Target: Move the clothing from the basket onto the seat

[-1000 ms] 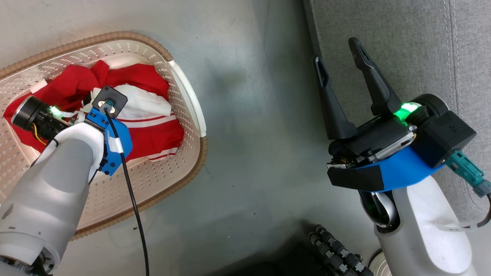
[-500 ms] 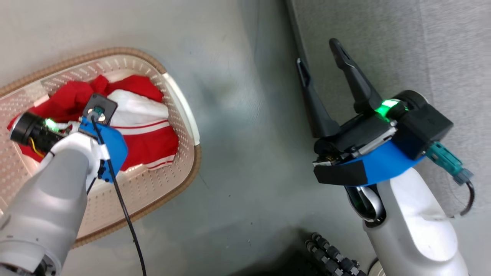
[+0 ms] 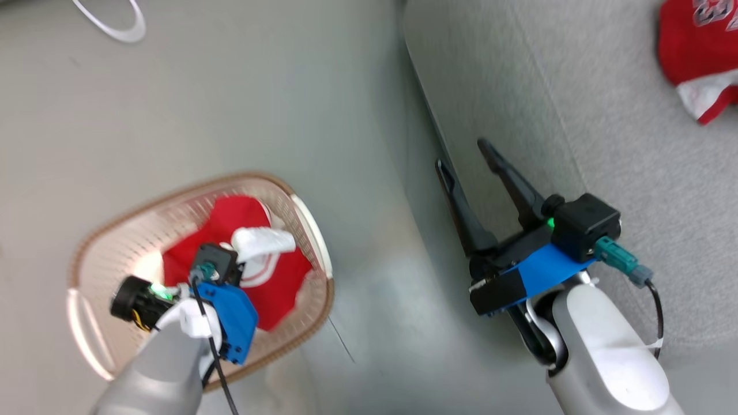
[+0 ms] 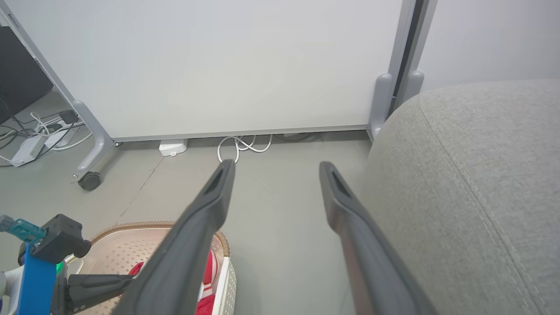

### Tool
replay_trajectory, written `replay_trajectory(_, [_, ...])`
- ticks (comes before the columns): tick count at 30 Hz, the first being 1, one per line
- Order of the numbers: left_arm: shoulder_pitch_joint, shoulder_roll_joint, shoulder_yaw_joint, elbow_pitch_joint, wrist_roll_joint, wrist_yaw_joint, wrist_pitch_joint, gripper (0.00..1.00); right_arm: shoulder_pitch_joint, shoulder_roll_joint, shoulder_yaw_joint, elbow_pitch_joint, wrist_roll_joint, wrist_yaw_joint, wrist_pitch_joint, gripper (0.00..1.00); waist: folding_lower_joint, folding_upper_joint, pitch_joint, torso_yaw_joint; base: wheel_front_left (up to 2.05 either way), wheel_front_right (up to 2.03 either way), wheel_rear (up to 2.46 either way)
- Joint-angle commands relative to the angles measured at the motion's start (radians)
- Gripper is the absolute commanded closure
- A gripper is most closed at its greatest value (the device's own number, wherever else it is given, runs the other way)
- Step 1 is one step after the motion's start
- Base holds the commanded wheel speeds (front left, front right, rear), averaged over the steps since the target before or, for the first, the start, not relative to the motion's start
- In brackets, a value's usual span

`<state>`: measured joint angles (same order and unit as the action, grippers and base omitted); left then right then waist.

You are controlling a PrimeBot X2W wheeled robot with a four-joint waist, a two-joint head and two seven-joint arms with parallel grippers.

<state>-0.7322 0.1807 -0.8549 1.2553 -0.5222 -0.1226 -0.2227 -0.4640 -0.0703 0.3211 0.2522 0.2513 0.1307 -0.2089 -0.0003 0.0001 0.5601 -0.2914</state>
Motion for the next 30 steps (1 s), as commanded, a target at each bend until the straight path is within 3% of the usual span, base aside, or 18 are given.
replay_trajectory(1, [0.018,-0.012,0.001,-0.010,-0.008,-0.002,-0.013,1.00,0.026,-0.016,0.001,0.011,0.011,0.000,0.007,0.00,0.0003,-0.0001,-0.168,0.074,0.00,0.00,0.00])
replay_trajectory(9, [0.112,-0.065,-0.009,-0.095,-0.057,-0.010,-0.038,1.00,0.107,-0.031,0.014,0.044,0.037,0.000,0.052,0.00,0.0003,-0.0001,-0.375,0.143,0.00,0.00,0.00])
replay_trajectory(15, [0.104,-0.071,-0.028,-0.206,-0.099,-0.008,-0.043,1.00,0.154,-0.035,0.013,0.048,0.041,0.000,0.078,0.00,0.0003,-0.0001,-0.483,0.187,0.00,0.00,0.00])
replay_trajectory(30, [-0.006,-0.095,-0.052,-0.391,-0.138,-0.008,-0.042,1.00,0.237,-0.024,0.000,0.037,0.046,0.000,0.112,0.00,0.0003,-0.0001,-0.583,0.254,0.00,0.00,0.00])
